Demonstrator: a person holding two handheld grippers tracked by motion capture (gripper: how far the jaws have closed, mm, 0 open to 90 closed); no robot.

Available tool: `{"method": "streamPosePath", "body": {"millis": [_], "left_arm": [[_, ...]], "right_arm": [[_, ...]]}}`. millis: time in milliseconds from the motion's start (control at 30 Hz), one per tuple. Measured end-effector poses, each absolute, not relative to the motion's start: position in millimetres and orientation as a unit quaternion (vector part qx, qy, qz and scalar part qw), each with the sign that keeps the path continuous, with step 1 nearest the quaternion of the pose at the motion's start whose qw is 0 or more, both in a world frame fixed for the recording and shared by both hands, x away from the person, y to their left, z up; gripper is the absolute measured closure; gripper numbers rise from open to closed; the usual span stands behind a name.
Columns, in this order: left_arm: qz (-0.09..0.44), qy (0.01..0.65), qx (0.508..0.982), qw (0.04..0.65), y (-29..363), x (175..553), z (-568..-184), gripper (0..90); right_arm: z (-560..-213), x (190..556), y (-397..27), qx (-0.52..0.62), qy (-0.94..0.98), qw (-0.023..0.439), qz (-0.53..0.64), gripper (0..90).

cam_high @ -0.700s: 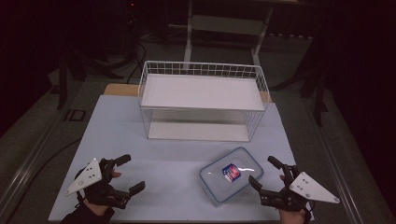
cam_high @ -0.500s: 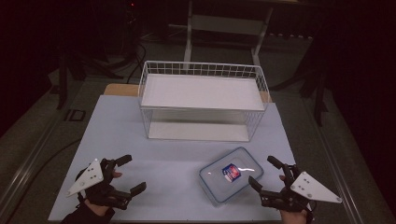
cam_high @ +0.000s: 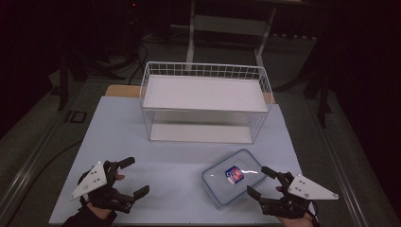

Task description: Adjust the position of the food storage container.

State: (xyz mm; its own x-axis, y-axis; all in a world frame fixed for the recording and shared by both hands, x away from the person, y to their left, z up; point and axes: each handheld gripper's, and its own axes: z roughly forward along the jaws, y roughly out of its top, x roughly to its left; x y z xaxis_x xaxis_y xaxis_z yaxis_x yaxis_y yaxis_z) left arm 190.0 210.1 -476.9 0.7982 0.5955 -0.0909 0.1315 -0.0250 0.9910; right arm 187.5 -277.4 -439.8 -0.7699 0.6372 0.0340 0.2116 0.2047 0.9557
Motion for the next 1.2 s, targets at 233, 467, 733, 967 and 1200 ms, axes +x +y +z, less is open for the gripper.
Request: {"method": "streamPosePath", "body": {"millis": [233,467,733,967,1200], "left_arm": [[0.181,0.261,0.693,0.647,209,190,-477,0.0],[0.180,0.261,0.695,0.645,208,191,-478,0.0],[0.181,0.262,0.694,0.646,208,191,-478,0.0],[0.182,0.257,0.695,0.646,205,191,-477,0.0],[0.181,0.256,0.697,0.645,204,191,-478,0.0]], "right_arm": [[-456,182,-281,0.284,0.780,0.160,0.534,49.9],[-470,182,-283,0.286,0.801,0.135,0.509,67.5],[-487,182,-272,0.262,0.837,0.100,0.470,86.2],[-495,184,-267,0.248,0.856,0.087,0.445,89.9],[-508,188,-253,0.232,0.883,0.069,0.402,90.0]]}}
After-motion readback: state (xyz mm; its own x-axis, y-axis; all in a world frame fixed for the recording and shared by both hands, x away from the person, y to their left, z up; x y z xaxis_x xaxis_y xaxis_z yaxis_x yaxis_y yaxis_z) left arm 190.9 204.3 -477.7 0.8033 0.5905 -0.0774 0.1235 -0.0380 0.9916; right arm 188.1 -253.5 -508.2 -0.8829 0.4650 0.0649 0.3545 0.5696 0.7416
